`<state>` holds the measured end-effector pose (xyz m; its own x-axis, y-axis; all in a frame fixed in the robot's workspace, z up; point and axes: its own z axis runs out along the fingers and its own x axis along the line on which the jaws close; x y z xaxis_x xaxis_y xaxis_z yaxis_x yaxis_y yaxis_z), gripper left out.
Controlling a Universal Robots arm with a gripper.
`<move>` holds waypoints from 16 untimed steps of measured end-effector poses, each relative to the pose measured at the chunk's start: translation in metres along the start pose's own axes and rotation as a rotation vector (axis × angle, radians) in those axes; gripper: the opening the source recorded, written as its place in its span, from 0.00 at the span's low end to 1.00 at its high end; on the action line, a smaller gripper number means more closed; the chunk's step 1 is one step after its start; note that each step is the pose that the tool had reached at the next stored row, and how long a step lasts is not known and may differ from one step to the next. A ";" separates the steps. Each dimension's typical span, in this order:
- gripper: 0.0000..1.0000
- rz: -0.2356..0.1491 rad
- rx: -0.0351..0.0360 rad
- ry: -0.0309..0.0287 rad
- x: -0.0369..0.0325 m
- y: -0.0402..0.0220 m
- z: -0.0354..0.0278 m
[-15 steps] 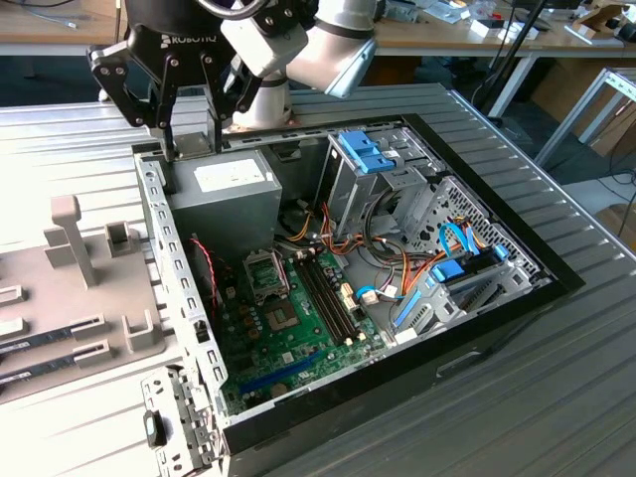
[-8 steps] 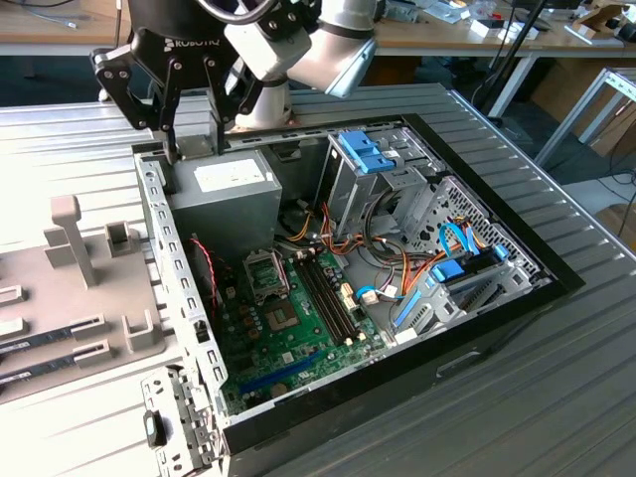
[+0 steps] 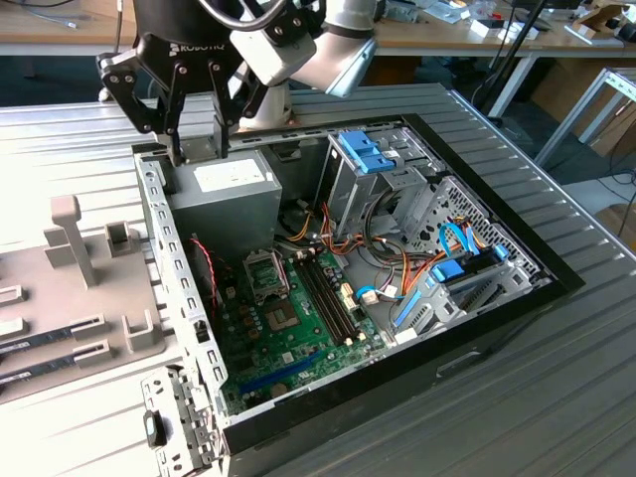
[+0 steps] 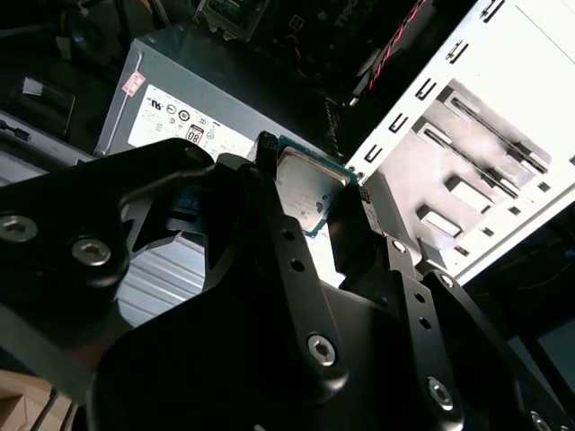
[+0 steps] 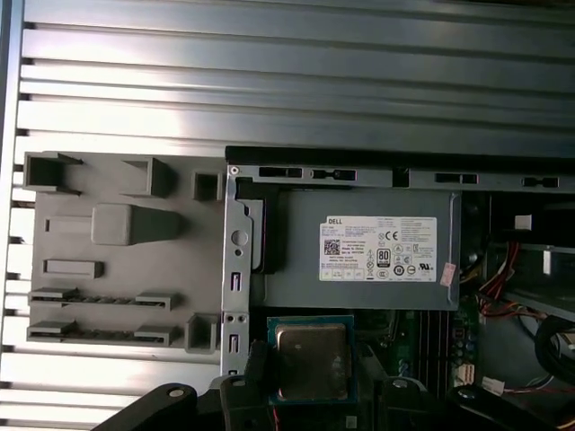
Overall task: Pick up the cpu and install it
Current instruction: 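Pick up the cpu and move it towards the insertion slot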
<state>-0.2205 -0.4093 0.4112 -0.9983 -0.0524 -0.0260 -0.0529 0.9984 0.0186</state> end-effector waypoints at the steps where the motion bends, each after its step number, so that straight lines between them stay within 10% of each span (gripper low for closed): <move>1: 0.47 0.000 -0.0001 -0.0001 -0.0005 -0.0002 0.0003; 16: 0.47 0.000 0.0001 0.0001 -0.0079 -0.0030 0.0042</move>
<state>-0.2124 -0.4119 0.4071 -0.9983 -0.0525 -0.0259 -0.0530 0.9984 0.0185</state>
